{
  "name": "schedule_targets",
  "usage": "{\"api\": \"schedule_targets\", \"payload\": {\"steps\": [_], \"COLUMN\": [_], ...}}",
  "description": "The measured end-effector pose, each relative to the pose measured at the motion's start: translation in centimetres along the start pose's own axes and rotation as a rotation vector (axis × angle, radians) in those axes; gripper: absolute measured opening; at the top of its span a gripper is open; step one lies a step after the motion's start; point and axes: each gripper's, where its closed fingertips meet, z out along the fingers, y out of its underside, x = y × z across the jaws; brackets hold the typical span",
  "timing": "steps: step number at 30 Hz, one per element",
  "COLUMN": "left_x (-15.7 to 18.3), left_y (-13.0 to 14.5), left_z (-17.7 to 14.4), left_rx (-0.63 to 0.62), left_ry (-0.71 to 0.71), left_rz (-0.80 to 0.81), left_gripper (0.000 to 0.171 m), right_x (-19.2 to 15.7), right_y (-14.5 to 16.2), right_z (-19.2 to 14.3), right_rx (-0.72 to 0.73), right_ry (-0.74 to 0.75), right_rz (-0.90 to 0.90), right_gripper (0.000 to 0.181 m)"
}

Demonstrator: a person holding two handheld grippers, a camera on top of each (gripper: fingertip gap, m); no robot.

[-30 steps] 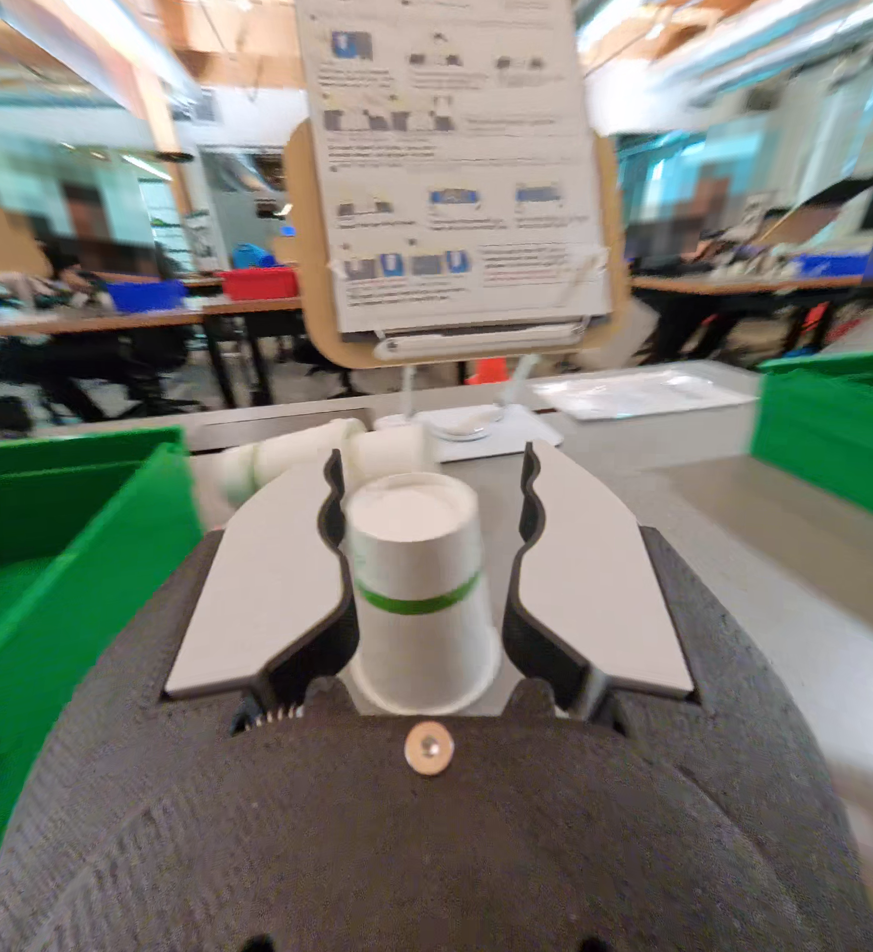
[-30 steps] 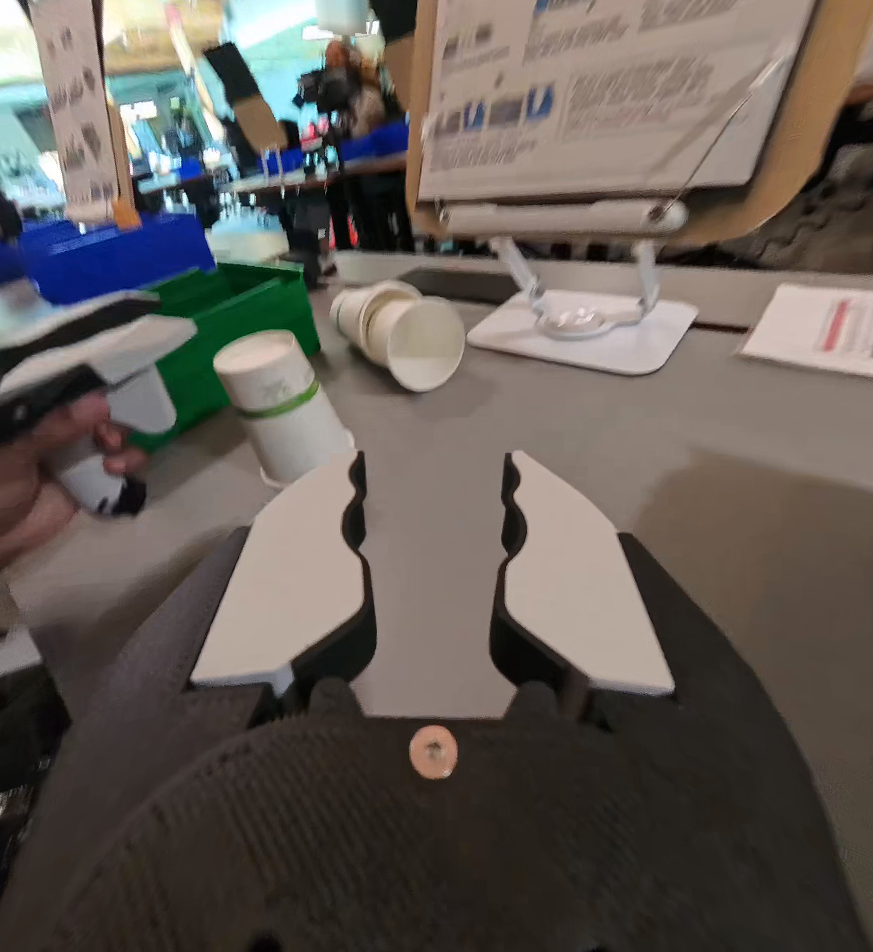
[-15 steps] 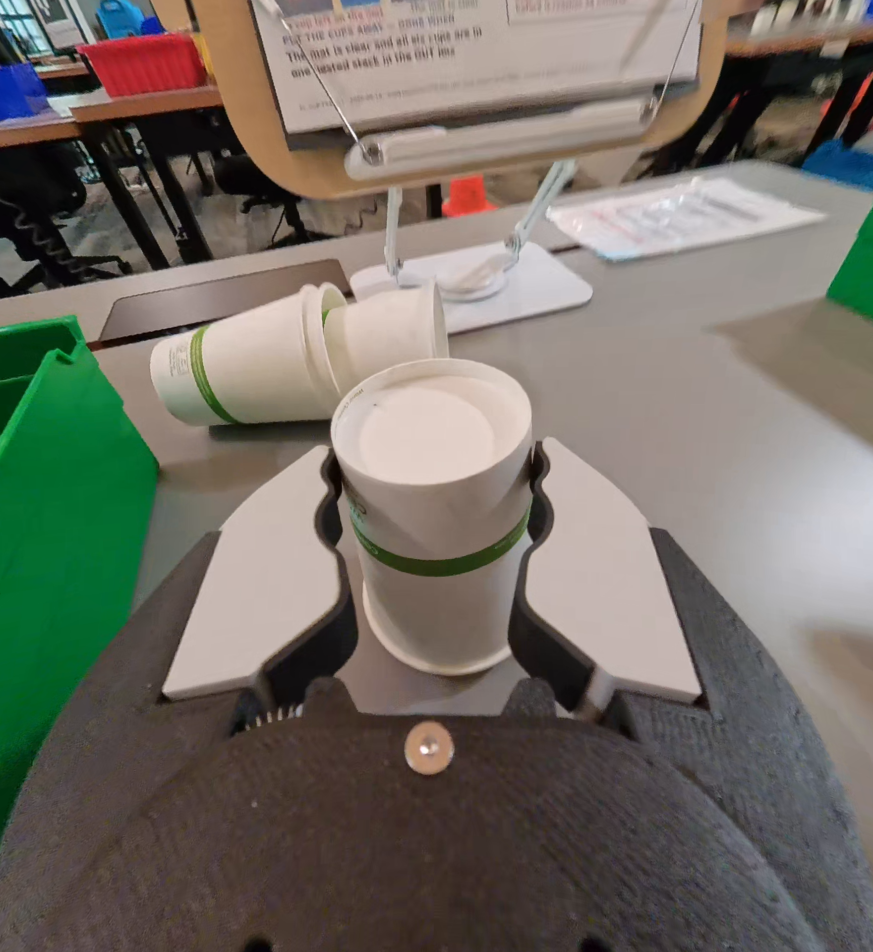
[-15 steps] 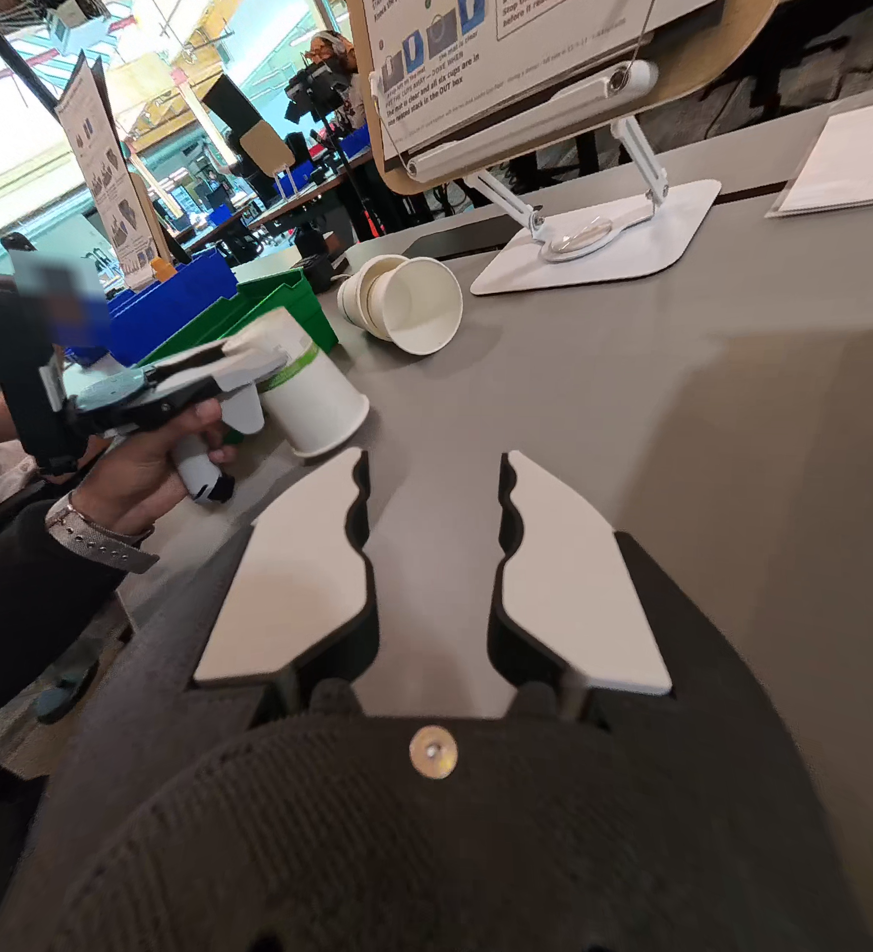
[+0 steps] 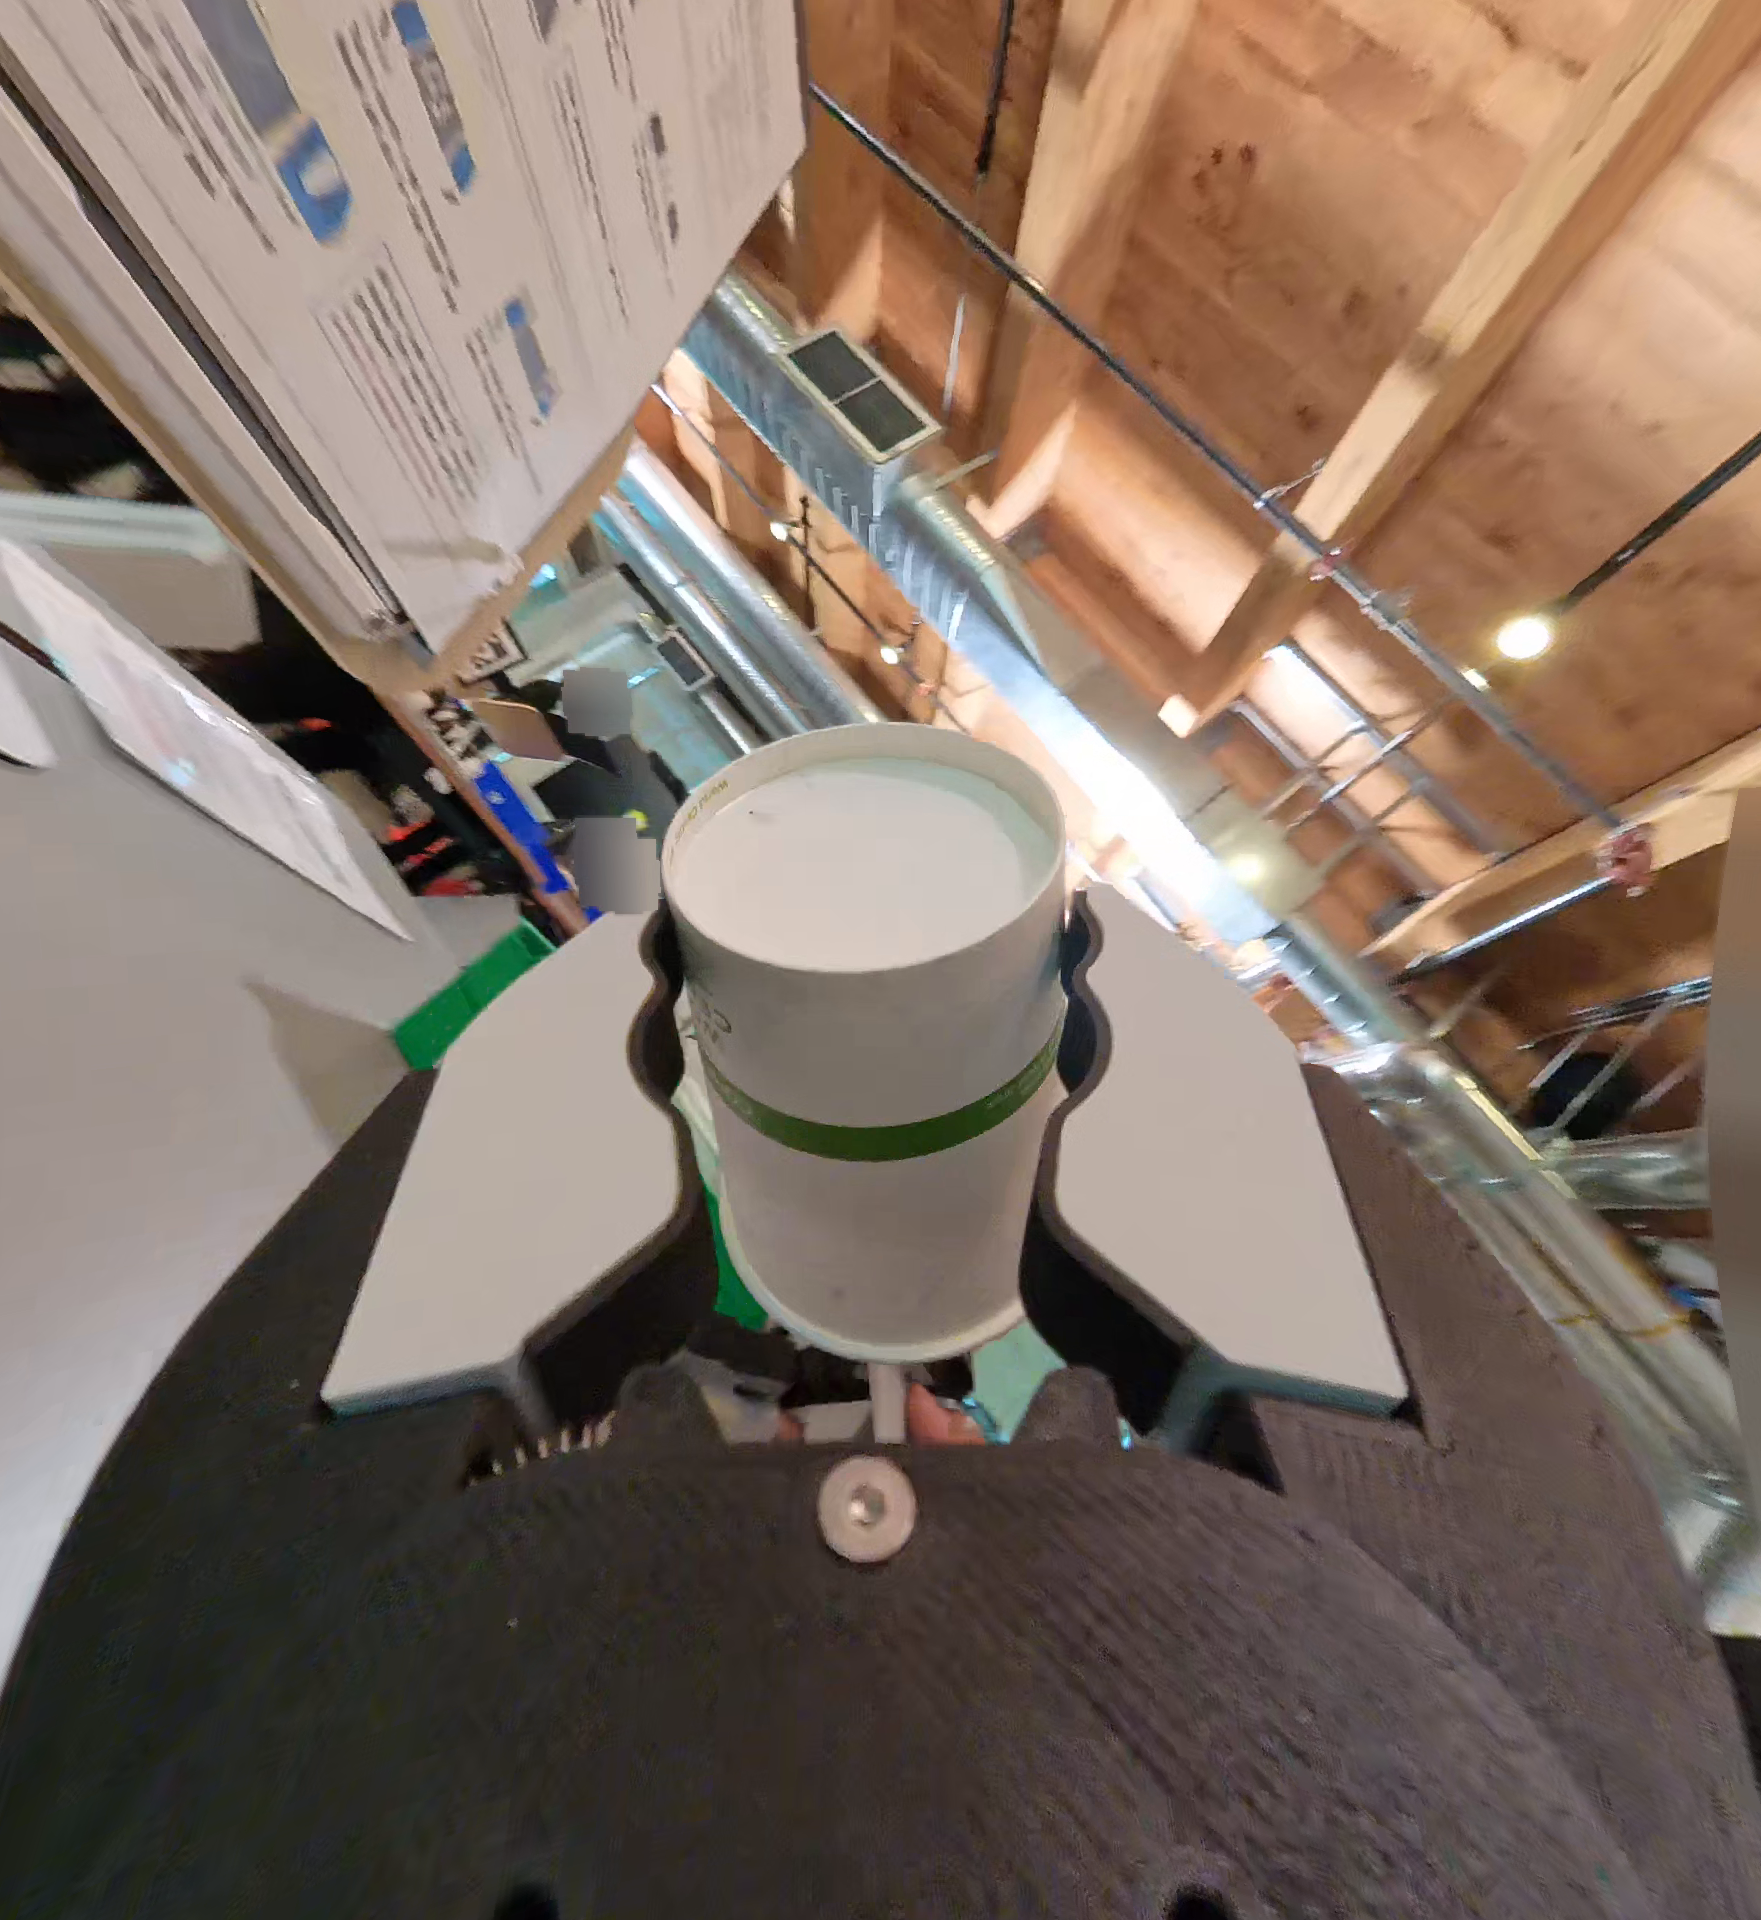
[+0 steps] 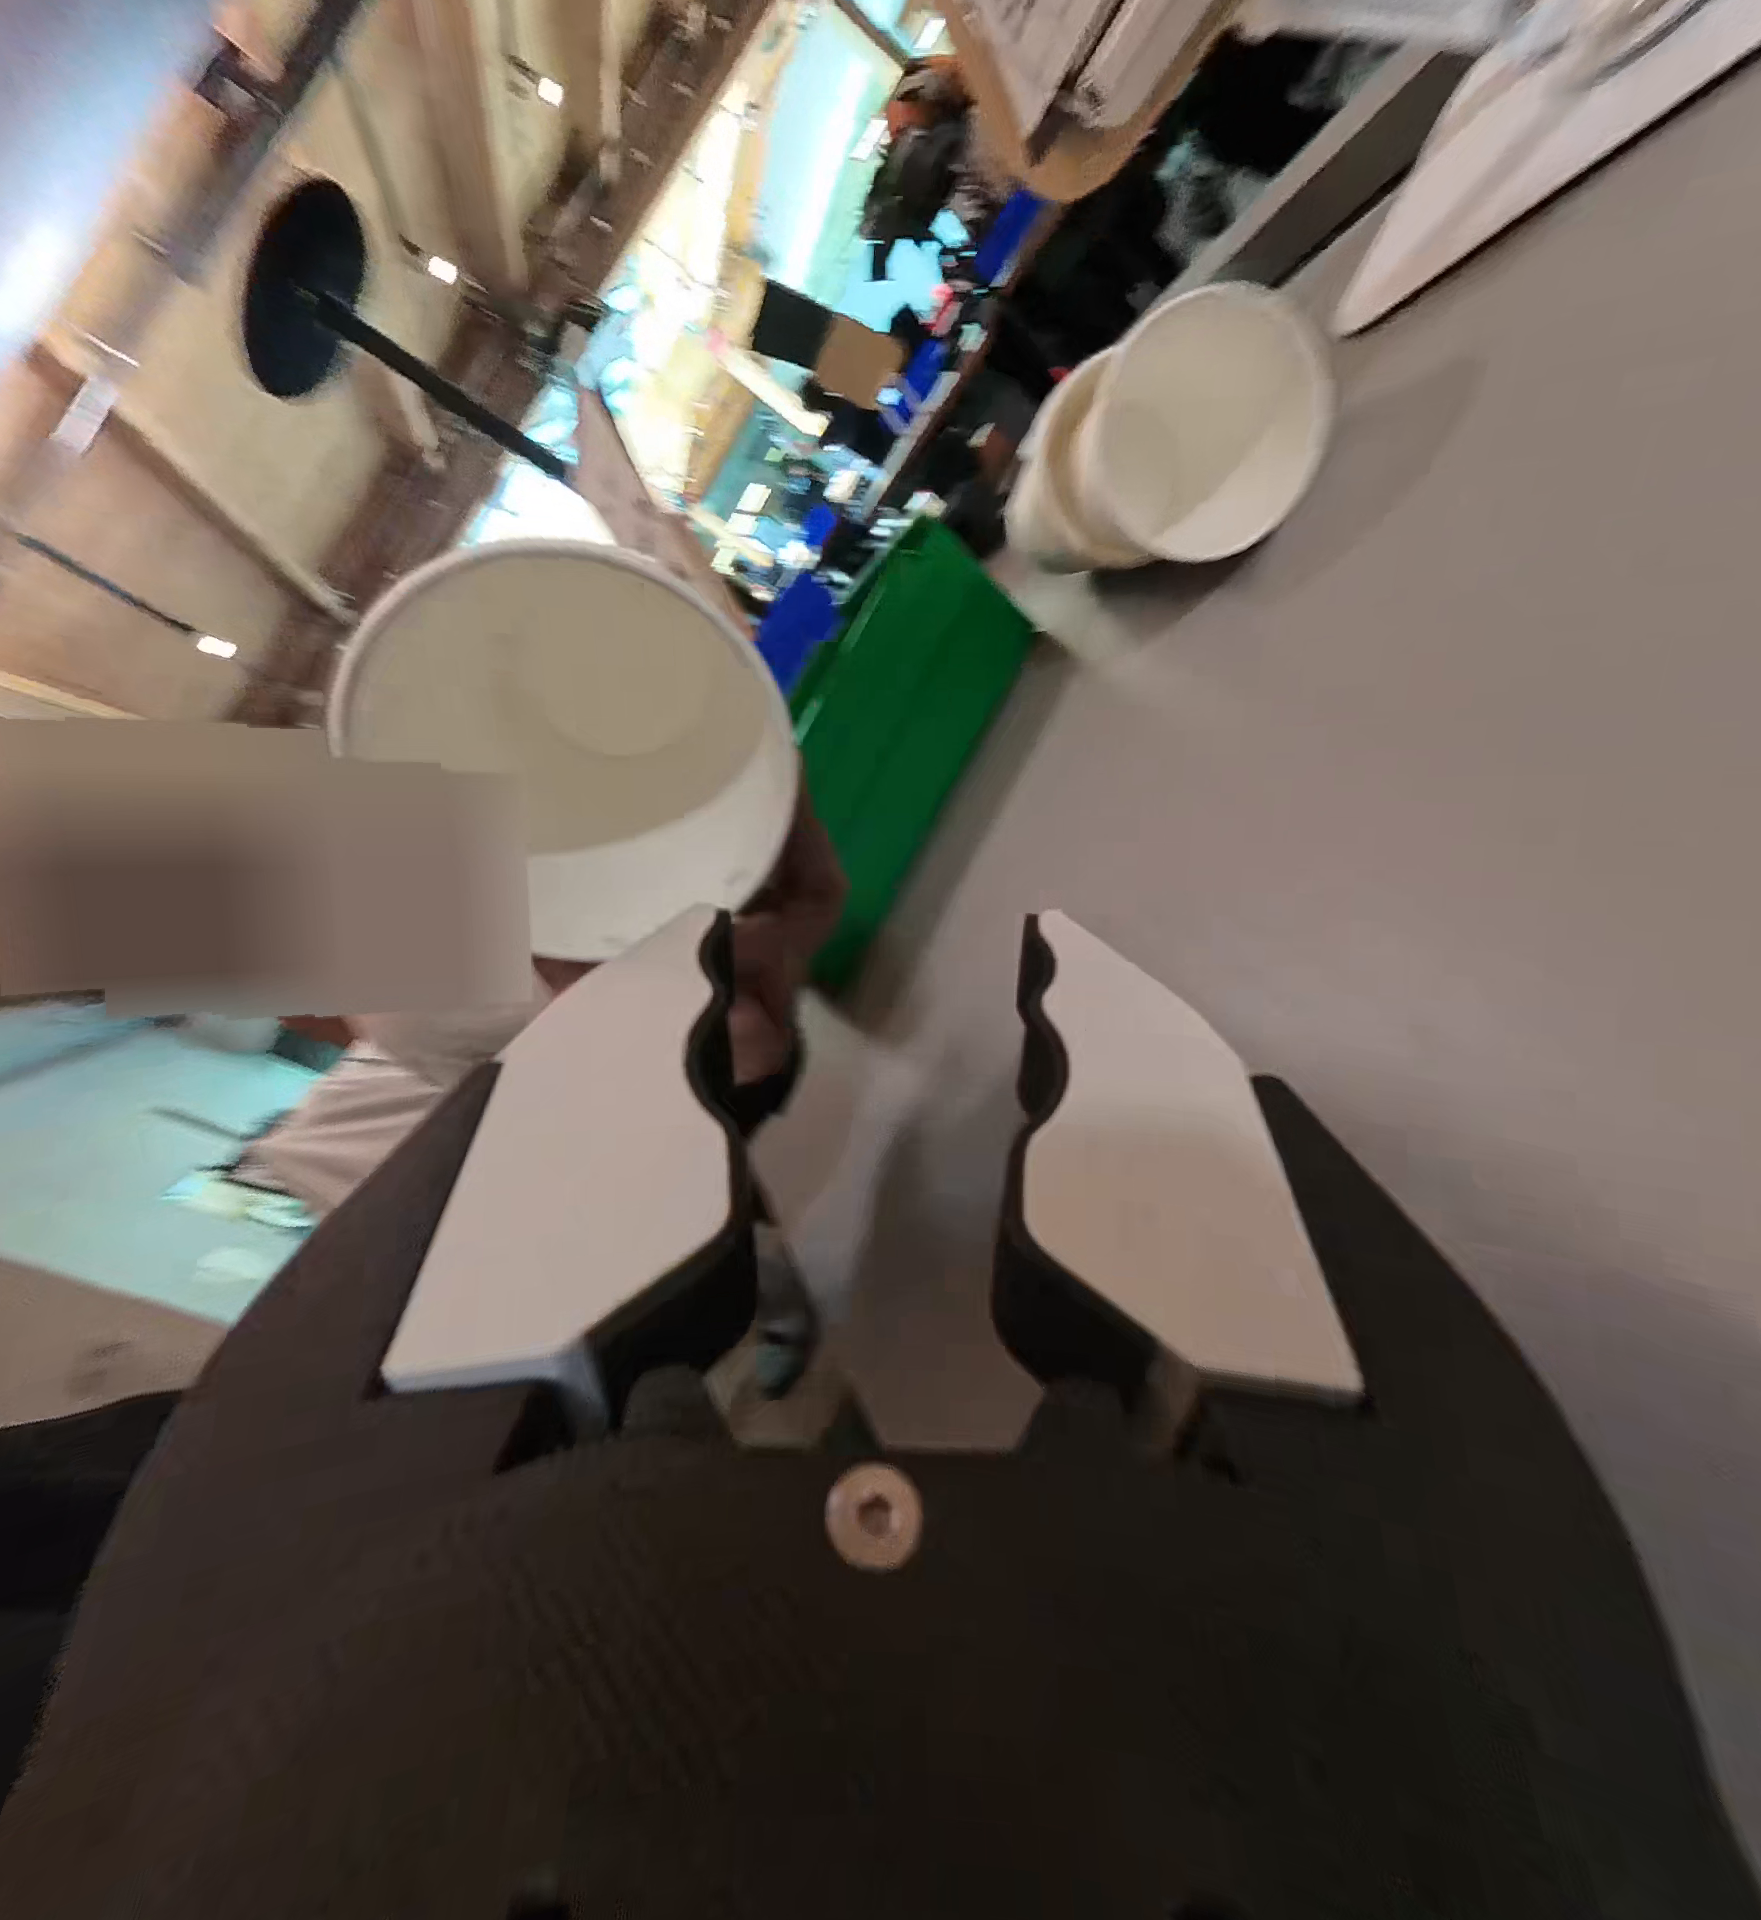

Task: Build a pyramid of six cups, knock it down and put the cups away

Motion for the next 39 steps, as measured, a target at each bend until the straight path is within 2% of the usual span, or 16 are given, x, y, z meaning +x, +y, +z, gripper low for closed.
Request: {"api": "schedule_targets", "payload": {"steps": [3, 6, 10, 13, 18, 21, 25, 29, 34, 37, 39], "left_x": [0.4, 0.7, 1.1, 1.2, -0.4, -1.2, -1.7, -1.9, -2.2, -2.3, -2.4], "left_y": [1.1, 2.6, 3.7, 3.5, 3.7, 4.5, 4.8, 4.7, 5.2, 5.5, 5.8], "left_z": [0.0, 0.1, 0.0, -0.4, -1.0, -1.0, -1.1, -1.1, -1.1, -1.0, -1.0], "left_rx": [-0.006, -0.047, -0.074, -0.078, -0.138, -0.19, -0.203, -0.214, -0.244, -0.262, -0.274], "left_ry": [0.028, 0.038, 0.059, 0.06, -0.038, -0.085, -0.106, -0.124, -0.137, -0.143, -0.146], "left_rz": [-0.045, -0.021, -0.025, -0.017, 0.141, 0.216, 0.206, 0.235, 0.271, 0.286, 0.295], "left_gripper": [0.073, 0.073, 0.074, 0.072, 0.061, 0.061, 0.061, 0.06, 0.058, 0.058, 0.058], "right_x": [-1.8, -2.8, -3.2, -3.7, -3.4, -3.4, -3.6, -3.9, -1.1, 1.3, 2.0], "right_y": [1.3, 2.1, 2.0, 0.6, -2.6, -4.0, -6.4, -12.1, -20.3, -22.6, -23.3], "right_z": [1.2, 2.0, 2.1, 1.5, 0.0, -0.8, -2.3, -6.0, -14.8, -20.5, -23.5], "right_rx": [-0.013, -0.054, -0.066, -0.022, 0.091, 0.14, 0.194, 0.276, 0.384, 0.366, 0.349], "right_ry": [-0.119, -0.164, -0.172, -0.217, -0.216, -0.199, -0.163, -0.004, 0.411, 0.631, 0.693], "right_rz": [0.083, 0.033, -0.02, -0.007, -0.043, -0.081, -0.153, -0.344, -0.422, -0.397, -0.372], "right_gripper": [0.042, 0.033, 0.01, 0.004, 0.003, 0.003, 0.003, 0.003, 0.003, 0.003, 0.003]}}
